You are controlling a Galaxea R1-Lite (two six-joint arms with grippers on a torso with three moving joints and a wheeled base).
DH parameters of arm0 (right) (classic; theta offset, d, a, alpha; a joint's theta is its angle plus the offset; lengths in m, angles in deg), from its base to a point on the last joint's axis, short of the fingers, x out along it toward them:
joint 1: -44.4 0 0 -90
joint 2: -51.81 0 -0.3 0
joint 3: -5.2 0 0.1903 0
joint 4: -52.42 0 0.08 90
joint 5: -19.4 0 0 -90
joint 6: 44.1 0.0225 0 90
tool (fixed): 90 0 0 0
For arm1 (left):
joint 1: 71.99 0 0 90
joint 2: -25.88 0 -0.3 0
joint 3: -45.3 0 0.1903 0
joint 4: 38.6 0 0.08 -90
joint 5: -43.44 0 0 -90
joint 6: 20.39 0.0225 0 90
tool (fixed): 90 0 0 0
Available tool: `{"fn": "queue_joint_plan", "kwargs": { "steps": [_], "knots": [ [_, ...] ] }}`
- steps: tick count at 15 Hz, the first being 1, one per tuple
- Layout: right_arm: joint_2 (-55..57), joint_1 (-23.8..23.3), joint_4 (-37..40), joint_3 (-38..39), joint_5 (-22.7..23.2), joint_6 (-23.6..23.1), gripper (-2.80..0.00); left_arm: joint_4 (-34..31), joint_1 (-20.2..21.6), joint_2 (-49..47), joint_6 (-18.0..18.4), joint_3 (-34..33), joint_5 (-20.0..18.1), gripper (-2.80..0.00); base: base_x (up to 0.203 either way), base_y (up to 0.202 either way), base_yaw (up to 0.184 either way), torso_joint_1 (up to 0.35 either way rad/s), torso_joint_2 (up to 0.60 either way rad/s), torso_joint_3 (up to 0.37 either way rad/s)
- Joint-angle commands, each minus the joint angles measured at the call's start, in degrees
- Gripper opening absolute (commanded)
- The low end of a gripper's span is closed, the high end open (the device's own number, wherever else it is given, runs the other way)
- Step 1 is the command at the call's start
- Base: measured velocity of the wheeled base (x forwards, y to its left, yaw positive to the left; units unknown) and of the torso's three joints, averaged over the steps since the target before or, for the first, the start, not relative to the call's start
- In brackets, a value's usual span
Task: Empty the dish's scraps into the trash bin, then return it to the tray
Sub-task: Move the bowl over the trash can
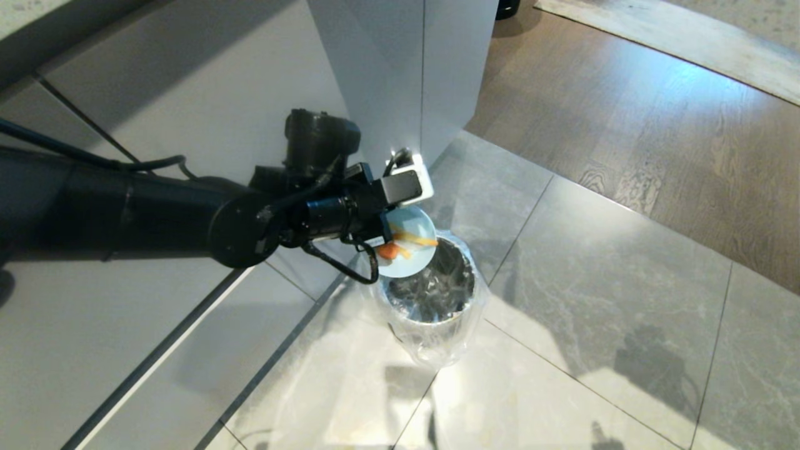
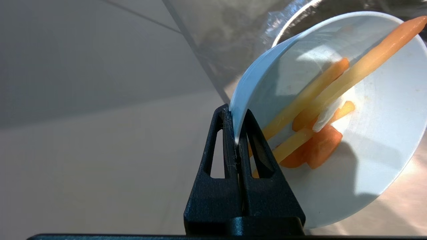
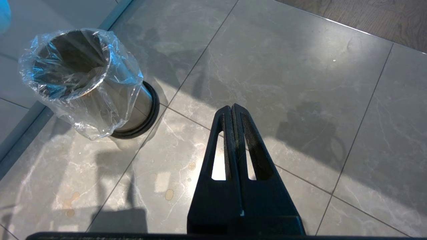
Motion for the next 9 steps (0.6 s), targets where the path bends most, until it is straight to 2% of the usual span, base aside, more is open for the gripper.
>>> {"fn": "queue_joint_plan", "kwargs": {
  "steps": [1, 4, 7, 9],
  "knots": [
    [-0.02, 0.01, -0.02, 0.0, -0.02, -0.02, -2.8, 1.0, 0.79, 0.14, 4.95, -0.16, -2.3, -2.8, 0.0, 0.0, 0.0, 0.0, 0.0, 0.0],
    [-0.02, 0.01, -0.02, 0.0, -0.02, 0.06, -2.8, 1.03, 0.15, -0.64, 10.04, -0.2, -5.8, -2.8, 0.0, 0.0, 0.0, 0.0, 0.0, 0.0],
    [-0.02, 0.01, -0.02, 0.0, -0.02, 0.06, -2.8, 1.36, -1.55, -2.27, 15.79, -0.07, -6.32, -2.8, 0.0, 0.0, 0.0, 0.0, 0.0, 0.0],
    [0.02, 0.01, -0.02, 0.0, -0.02, 0.03, -2.8, 4.14, -1.97, -3.63, 16.35, -0.33, -6.32, -2.8, 0.0, 0.0, 0.0, 0.0, 0.0, 0.0]
  ]
}}
